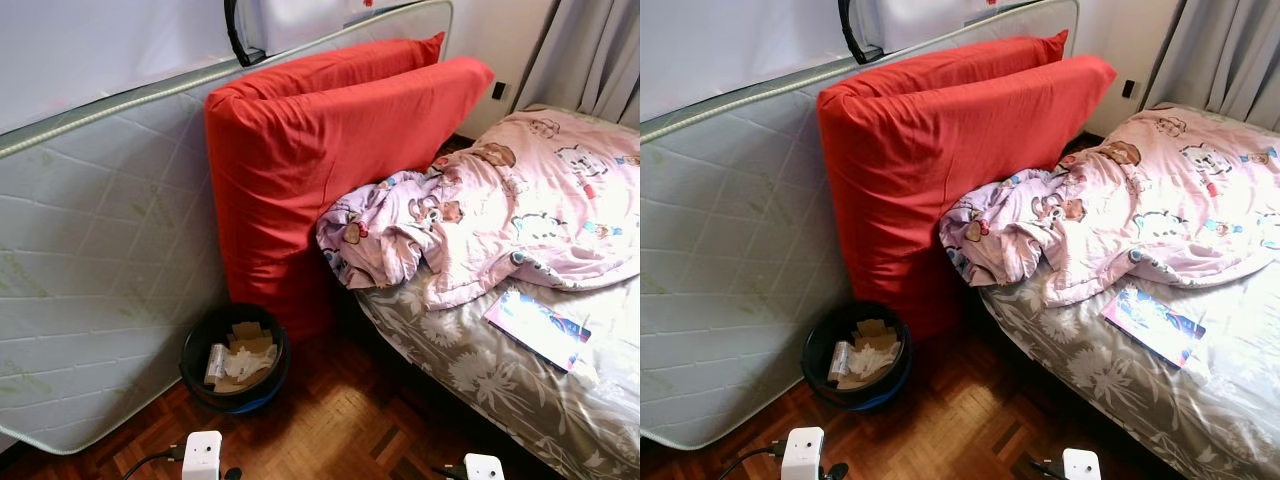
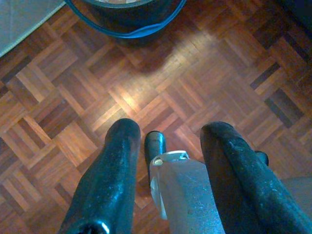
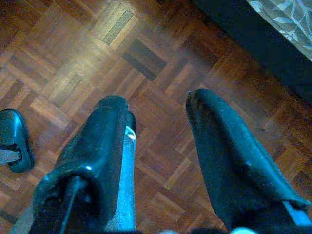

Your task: Clean up the room

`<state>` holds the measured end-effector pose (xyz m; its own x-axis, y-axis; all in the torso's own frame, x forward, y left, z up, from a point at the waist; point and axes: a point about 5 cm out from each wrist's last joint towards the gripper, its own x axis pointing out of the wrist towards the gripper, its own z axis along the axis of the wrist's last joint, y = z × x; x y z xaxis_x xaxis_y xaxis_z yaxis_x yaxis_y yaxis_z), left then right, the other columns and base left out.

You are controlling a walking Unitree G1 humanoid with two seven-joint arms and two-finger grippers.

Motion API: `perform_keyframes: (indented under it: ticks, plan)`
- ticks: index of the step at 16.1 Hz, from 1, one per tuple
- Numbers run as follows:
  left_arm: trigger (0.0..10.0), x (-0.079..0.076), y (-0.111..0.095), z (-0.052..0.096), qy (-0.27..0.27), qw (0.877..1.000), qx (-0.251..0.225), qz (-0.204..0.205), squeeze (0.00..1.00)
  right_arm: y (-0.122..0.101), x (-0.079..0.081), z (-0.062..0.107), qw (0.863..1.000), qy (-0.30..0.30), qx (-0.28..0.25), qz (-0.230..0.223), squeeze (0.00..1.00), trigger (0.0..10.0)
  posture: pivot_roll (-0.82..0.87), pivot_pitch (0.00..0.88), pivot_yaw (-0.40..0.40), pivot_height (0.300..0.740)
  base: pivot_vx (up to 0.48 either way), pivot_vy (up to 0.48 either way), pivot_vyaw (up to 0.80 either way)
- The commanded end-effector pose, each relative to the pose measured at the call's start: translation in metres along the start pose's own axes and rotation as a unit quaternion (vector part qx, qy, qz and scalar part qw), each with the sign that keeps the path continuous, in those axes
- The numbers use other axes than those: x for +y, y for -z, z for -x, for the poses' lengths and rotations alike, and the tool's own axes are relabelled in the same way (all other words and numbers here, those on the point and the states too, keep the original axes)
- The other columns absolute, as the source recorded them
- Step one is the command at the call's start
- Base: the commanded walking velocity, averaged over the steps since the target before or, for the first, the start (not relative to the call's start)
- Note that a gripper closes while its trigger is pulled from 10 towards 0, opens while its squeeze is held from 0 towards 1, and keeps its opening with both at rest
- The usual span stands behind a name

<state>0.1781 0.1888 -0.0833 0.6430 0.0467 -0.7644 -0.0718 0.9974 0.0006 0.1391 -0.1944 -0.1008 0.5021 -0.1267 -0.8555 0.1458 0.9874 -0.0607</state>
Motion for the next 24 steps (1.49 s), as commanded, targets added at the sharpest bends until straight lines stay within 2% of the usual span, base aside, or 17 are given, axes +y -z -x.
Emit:
perform_keyframes:
  ticks: [1, 19, 23, 24]
  plan:
    - [10.0, 0.0699, 0.0608, 0.0341, -0.022, 0.995, 0.096, 0.024, 0.0, -0.0128, 0.0114, -0.0024, 0.995, -0.095, 0.006, -0.009, 0.0, 10.0, -0.01, 0.017, -0.015, 0.74, 0.0, 0.0, 0.0]
    - [10.0, 0.0702, 0.0594, 0.0336, -0.027, 0.995, 0.091, 0.03, 0.0, -0.0158, 0.0114, -0.0025, 0.995, -0.093, -0.008, -0.021, 0.0, 10.0, -0.01, 0.032, -0.02, 0.74, 0.0, 0.0, 0.0]
    - [10.0, 0.0705, 0.0564, 0.0338, -0.022, 0.996, 0.066, 0.048, 0.0, -0.0167, 0.0109, -0.0024, 0.995, -0.1, -0.011, -0.027, 0.0, 10.0, -0.01, 0.031, -0.022, 0.74, 0.0, 0.0, 0.0]
    - [10.0, 0.071, 0.0519, 0.0332, -0.022, 0.998, 0.045, 0.036, 0.0, -0.0171, 0.0113, -0.0024, 0.994, -0.101, -0.013, -0.03, 0.0, 10.0, -0.01, 0.031, -0.021, 0.74, 0.0, 0.0, 0.0]
